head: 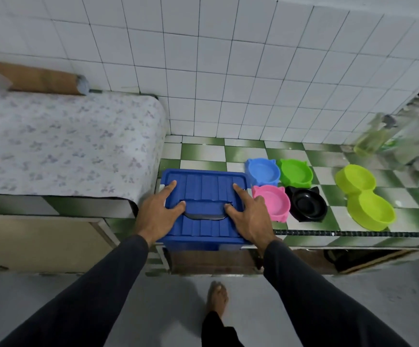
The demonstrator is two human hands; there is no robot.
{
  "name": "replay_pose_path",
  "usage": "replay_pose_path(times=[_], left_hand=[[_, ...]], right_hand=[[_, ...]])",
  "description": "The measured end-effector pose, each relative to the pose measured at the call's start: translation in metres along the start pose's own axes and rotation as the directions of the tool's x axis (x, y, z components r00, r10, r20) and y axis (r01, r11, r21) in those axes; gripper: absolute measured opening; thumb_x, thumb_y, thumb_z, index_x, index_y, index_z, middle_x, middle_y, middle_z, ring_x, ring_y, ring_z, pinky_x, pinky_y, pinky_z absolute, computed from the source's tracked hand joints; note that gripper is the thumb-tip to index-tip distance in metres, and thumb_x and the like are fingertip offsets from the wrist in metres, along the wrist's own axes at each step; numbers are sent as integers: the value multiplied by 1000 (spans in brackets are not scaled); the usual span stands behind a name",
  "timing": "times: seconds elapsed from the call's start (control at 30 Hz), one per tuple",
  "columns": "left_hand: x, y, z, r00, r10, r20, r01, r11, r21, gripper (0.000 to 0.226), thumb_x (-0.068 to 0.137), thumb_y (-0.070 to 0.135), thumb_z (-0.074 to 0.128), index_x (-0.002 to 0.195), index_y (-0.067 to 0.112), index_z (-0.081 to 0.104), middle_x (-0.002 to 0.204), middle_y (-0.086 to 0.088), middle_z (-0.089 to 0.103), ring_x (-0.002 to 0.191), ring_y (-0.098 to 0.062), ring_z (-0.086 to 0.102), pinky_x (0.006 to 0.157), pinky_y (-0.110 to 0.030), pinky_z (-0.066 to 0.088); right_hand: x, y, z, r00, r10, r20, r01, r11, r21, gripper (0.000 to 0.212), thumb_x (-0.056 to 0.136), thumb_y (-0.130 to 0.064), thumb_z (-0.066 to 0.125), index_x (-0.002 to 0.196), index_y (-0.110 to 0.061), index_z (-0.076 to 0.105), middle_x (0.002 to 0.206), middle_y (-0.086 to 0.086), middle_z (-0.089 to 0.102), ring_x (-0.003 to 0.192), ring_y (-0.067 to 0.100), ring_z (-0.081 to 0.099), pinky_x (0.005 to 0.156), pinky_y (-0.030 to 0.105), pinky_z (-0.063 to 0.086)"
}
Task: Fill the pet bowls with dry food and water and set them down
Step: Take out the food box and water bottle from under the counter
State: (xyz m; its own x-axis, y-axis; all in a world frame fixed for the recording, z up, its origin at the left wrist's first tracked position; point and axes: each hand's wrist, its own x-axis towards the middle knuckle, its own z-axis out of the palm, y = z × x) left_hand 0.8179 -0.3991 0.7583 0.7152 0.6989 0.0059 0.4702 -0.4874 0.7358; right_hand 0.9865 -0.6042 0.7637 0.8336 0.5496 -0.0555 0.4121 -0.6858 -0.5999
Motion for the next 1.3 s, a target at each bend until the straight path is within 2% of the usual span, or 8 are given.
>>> replay_pose_path(times=[0.13,0.2,0.3,0.37,0.47,0.57,0.7,1.3], left_hand=[[44,2,8,1000,0,-20,0,1000,24,71,93,55,67,156,41,38,152,5,50,129,-6,47,102,-18,31],[65,3,12,1000,-17,-12,17,1000,2,71,93,55,67,156,43,37,128,14,58,105,11,51,98,-17,34],[95,6,19,999,-40,-32,41,998,40,72,91,58,65,156,44,36,98,20,45,64,15,39,82,-22,41],[113,6,24,998,-55,-37,57,996,63,73,91,61,63,156,46,34,111,10,55,80,10,53,91,-26,46],[138,5,33,996,-86,-19,88,992,96,73,90,66,58,156,52,28,149,-5,51,127,-22,56,99,-25,35],[157,5,38,994,-111,-13,112,989,100,73,90,68,56,155,55,26,154,-8,46,135,-26,49,100,-28,34],[181,5,41,993,-121,-3,121,986,113,78,84,74,48,156,56,23,160,-5,39,143,-26,42,112,-36,34],[261,-13,61,997,-82,2,80,977,198,73,96,60,56,159,47,24,130,-10,56,110,-19,53,92,-27,40]], right_hand=[[46,0,-1,999,-37,-11,37,999,6,73,87,-69,55,151,-49,28,122,9,46,101,23,53,96,40,50],[69,-2,-3,999,-41,-11,41,999,29,71,87,-67,57,150,-51,29,112,7,41,83,16,51,86,34,50],[102,-3,-5,999,-44,5,44,997,61,69,87,-65,57,150,-53,30,107,4,37,75,8,48,78,29,48],[121,-4,-6,999,-51,15,50,997,57,68,88,-65,56,150,-53,29,106,4,37,79,12,49,82,32,51],[148,-2,-4,999,-41,35,40,999,27,69,89,-66,54,150,-52,27,121,13,42,104,29,54,98,43,50],[170,-3,-1,998,-25,59,26,1000,-12,70,90,-68,50,151,-53,22,135,15,39,115,33,53,104,49,47],[192,-4,7,999,-9,51,10,1000,-13,69,89,-71,49,150,-57,19,120,8,38,99,27,54,94,43,50],[265,2,34,998,5,70,-8,999,46,69,88,-72,49,146,-63,12,111,2,35,94,22,52,87,35,53]])
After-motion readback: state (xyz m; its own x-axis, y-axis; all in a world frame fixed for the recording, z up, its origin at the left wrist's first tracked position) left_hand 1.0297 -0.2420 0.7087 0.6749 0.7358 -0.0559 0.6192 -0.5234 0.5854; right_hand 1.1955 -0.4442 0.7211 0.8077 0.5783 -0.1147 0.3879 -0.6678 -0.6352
